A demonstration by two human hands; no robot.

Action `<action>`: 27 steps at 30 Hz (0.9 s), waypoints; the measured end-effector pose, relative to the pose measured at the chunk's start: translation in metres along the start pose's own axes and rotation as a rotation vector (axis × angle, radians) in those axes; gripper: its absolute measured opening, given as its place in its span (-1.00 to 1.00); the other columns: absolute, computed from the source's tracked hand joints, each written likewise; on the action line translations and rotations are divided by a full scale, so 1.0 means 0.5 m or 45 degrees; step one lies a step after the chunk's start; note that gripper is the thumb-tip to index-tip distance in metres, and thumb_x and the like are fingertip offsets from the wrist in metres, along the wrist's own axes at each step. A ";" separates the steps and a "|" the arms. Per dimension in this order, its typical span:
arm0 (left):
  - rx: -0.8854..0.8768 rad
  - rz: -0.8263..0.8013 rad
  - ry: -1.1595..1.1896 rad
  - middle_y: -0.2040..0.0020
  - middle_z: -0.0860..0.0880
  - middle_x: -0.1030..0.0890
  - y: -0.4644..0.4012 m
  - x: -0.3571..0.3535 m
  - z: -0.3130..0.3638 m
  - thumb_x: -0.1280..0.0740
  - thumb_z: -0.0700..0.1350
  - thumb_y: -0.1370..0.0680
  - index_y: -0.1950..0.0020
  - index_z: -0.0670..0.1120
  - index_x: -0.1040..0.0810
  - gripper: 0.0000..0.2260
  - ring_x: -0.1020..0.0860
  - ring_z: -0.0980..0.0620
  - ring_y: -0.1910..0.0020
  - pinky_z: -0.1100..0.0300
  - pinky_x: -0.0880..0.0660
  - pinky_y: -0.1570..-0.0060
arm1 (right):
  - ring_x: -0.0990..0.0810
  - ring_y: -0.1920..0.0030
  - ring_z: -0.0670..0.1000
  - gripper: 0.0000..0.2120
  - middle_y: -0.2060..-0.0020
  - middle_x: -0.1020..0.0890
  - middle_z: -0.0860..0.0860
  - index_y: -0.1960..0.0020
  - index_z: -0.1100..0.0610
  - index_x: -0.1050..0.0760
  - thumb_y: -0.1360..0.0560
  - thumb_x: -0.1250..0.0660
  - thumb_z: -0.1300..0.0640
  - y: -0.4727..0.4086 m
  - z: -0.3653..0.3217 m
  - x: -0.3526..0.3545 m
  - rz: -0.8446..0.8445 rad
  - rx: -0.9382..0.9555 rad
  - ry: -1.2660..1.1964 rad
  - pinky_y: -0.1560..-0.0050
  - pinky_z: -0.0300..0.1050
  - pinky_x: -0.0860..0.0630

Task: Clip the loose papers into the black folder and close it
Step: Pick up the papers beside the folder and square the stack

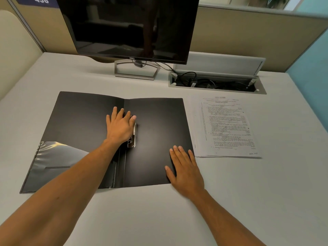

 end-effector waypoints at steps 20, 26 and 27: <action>-0.147 0.154 0.063 -0.51 -0.15 -0.29 0.090 -0.022 0.133 -0.05 0.16 -0.63 -0.44 -0.16 -0.37 -0.48 -0.07 -0.13 -0.55 -0.13 0.03 -0.50 | 0.01 -0.55 0.01 -0.32 -0.54 -0.14 0.04 -0.55 0.13 -0.07 -0.58 0.14 -0.26 -0.004 0.011 0.027 -0.039 0.057 -0.179 -0.51 -0.02 0.21; -0.182 0.085 0.092 -0.52 -0.13 -0.28 0.120 -0.061 0.215 -0.06 0.17 -0.63 -0.44 -0.17 -0.38 -0.47 -0.05 -0.10 -0.56 -0.10 0.01 -0.51 | -0.17 -0.52 0.02 -0.25 -0.48 -0.30 0.07 -0.48 0.16 -0.26 -0.54 0.22 -0.31 0.000 0.077 0.093 0.114 0.012 -0.393 -0.52 -0.08 -0.02; -0.189 0.082 0.101 -0.52 -0.14 -0.28 0.124 -0.065 0.230 -0.08 0.16 -0.62 -0.43 -0.17 -0.38 -0.47 -0.05 -0.10 -0.56 -0.10 -0.02 -0.51 | -0.18 -0.51 0.02 -0.26 -0.48 -0.31 0.06 -0.47 0.15 -0.28 -0.54 0.20 -0.31 0.002 0.100 0.103 0.141 -0.022 -0.392 -0.52 -0.10 -0.02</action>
Point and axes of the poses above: each hand's wrist, its own y-axis away from the middle knuckle, its own x-axis out of the back of the hand, z = x × y, the point moved 3 cm from there along -y, towards the middle knuckle
